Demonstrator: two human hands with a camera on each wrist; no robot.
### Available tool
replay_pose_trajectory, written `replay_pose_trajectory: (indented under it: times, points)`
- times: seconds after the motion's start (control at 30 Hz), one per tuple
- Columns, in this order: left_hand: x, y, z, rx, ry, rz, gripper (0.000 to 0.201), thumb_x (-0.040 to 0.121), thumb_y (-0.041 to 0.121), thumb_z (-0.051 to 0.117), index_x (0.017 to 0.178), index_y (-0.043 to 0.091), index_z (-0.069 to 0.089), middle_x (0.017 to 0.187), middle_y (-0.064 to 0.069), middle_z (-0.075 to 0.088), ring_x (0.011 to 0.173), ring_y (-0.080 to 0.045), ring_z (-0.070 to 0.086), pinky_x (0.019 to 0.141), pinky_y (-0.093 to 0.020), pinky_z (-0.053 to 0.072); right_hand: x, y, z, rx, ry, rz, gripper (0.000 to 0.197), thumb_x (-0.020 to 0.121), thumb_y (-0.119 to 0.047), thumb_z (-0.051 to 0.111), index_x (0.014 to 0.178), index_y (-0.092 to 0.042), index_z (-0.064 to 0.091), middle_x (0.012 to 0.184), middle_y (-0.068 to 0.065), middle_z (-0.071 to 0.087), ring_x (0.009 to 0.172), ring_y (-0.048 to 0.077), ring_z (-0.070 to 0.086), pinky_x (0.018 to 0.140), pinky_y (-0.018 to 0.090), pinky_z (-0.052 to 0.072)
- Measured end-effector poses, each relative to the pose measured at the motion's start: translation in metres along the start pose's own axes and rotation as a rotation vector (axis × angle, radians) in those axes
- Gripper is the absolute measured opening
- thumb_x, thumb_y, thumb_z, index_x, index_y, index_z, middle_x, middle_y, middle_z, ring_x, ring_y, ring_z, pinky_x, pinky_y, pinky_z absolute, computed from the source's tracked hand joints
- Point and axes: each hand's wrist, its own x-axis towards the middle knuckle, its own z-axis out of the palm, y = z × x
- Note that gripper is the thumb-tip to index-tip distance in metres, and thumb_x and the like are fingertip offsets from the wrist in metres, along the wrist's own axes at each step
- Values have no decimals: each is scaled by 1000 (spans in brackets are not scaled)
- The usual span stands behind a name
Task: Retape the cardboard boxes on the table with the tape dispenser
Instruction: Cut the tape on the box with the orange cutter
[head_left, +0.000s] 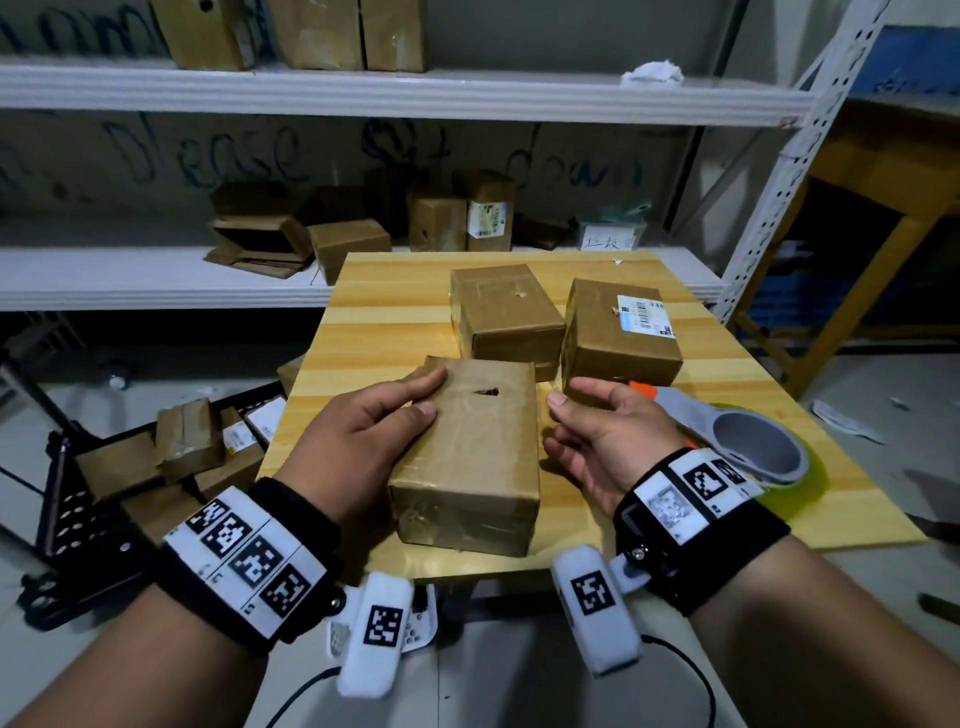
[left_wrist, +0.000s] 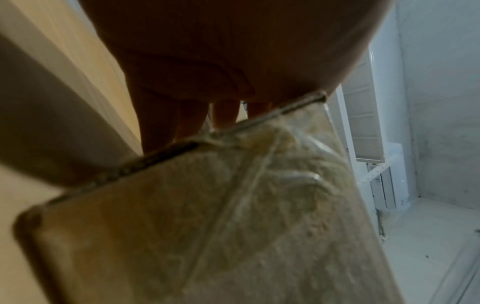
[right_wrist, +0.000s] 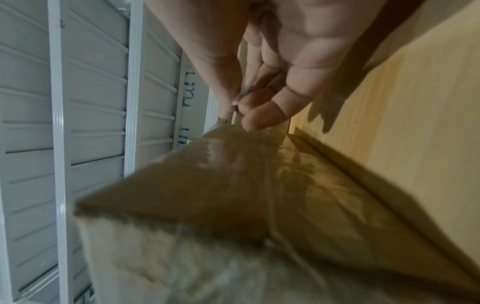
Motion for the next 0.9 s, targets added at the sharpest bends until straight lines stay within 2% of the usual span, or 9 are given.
replay_pose_trajectory:
  times: [0.17,0.33,0.53,0.6,0.67,0.7,0.77,0.83,0.9]
  points:
    - [0,-2,1,43,19,14,32,99,15,66,128,26,73,128,19,67,93,29,57,73,6,39,4,22,2,-46,-4,1,32,92,-12,76,122,-18,64,92,13,70,72,18,66,78,41,63]
    - [-2,-2,1,56,16,0,32,100,16,65,129,27,73,124,20,67,89,26,59,71,4,40,5,25,0,-122,-3,-10,32,92,-13,77,119,-18,62,82,12,69,64,19,63,64,36,59]
    - [-4,1,5,-27,40,-39,31,100,11,64,125,25,73,118,17,69,80,20,63,64,1,44,1,21,-3,-447,41,-63,37,89,-11,80,116,-27,58,83,11,68,50,21,58,55,37,52]
    - [-4,0,5,-28,34,-44,31,99,11,64,126,25,73,119,16,70,81,19,64,63,0,44,-8,15,3,-487,49,-148,32,95,-21,74,123,-28,61,95,4,72,64,18,64,66,43,60]
    - [-4,-1,4,-10,23,-29,32,98,14,66,127,27,73,123,17,69,87,21,63,66,2,43,-18,5,7,-583,18,-295,43,99,-43,64,139,-32,57,122,-6,69,97,8,67,91,41,59]
    - [-4,0,4,-12,14,-33,33,98,15,67,128,28,73,124,18,68,88,22,62,67,2,43,-22,0,8,-642,-59,-341,57,95,-59,57,148,-38,49,138,-9,60,116,7,61,102,40,53]
    - [-2,-2,4,1,7,-30,33,98,17,67,128,30,72,126,20,67,92,23,60,70,3,43,-28,-5,13,-752,-261,-366,75,85,-83,38,154,-55,30,167,-9,31,149,15,36,120,48,35]
    - [-2,-2,5,-11,14,-30,34,98,16,67,129,29,71,127,21,66,92,25,59,71,4,42,-33,-2,16,-855,-397,-370,71,86,-84,21,154,-65,19,174,-16,0,159,13,10,124,45,16]
    - [-2,-1,7,-28,19,-36,34,98,14,67,130,26,71,128,17,66,90,27,58,72,4,41,-35,3,16,-904,-418,-377,78,83,-85,18,156,-60,24,171,-21,-16,158,8,2,120,34,14]
